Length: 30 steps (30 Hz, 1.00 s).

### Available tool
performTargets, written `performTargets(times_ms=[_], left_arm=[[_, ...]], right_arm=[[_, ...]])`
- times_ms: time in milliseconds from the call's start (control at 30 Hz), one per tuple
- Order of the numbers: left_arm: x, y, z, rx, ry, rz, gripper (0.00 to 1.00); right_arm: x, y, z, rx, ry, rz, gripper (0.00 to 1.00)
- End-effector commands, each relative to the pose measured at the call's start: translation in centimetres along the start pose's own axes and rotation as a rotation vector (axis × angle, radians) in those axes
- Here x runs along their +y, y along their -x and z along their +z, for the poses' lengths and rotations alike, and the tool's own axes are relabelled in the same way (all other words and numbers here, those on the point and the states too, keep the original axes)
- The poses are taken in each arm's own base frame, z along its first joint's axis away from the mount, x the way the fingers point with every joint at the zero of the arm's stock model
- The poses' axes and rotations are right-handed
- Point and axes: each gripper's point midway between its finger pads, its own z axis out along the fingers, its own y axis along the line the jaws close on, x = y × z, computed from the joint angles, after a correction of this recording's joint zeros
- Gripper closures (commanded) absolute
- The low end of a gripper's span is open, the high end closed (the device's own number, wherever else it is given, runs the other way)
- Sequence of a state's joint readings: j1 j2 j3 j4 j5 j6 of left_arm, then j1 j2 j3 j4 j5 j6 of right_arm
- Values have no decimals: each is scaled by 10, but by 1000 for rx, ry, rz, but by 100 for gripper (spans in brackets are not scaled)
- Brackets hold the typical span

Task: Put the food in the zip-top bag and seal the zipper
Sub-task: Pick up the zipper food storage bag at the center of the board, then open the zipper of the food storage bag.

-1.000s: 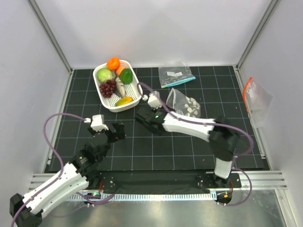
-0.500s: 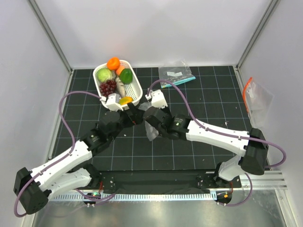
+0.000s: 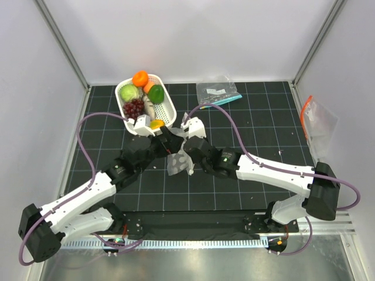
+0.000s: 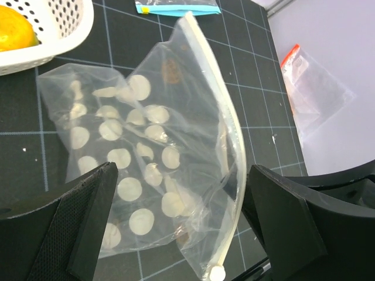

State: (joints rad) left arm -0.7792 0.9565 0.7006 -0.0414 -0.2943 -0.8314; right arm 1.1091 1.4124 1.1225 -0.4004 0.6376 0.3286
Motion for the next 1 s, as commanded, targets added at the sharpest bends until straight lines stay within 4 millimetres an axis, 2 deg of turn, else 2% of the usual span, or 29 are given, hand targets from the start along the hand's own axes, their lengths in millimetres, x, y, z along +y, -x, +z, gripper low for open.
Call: performTargets(times_ms=[0, 133, 300, 367, 400, 633, 867, 933, 967], left_arm=[[-31, 17, 0, -23, -78, -15, 0], [-37, 17, 0, 3, -53, 10, 0], [-39, 29, -1, -19, -7, 33, 0], [-34, 23, 1, 6, 22, 50, 0], [-33, 22, 2, 10, 26, 55, 7], [-21, 19, -5, -19, 35, 24, 24], [-8, 9, -1, -4, 71, 40, 28], [-8, 7, 2, 3, 76, 57, 38], [-7, 7, 2, 2, 79, 63, 50]], right_arm=[[9, 25, -12, -83, 70, 54, 99], [10, 29, -18, -100, 86, 66, 99], [11, 35, -26, -121, 107, 73, 99], [11, 36, -27, -125, 108, 77, 99], [12, 37, -27, -127, 110, 79, 99], [13, 37, -26, -124, 104, 87, 99], [22, 37, -29, -129, 147, 86, 99], [21, 37, -30, -134, 147, 90, 99], [19, 36, -30, -133, 134, 90, 99]])
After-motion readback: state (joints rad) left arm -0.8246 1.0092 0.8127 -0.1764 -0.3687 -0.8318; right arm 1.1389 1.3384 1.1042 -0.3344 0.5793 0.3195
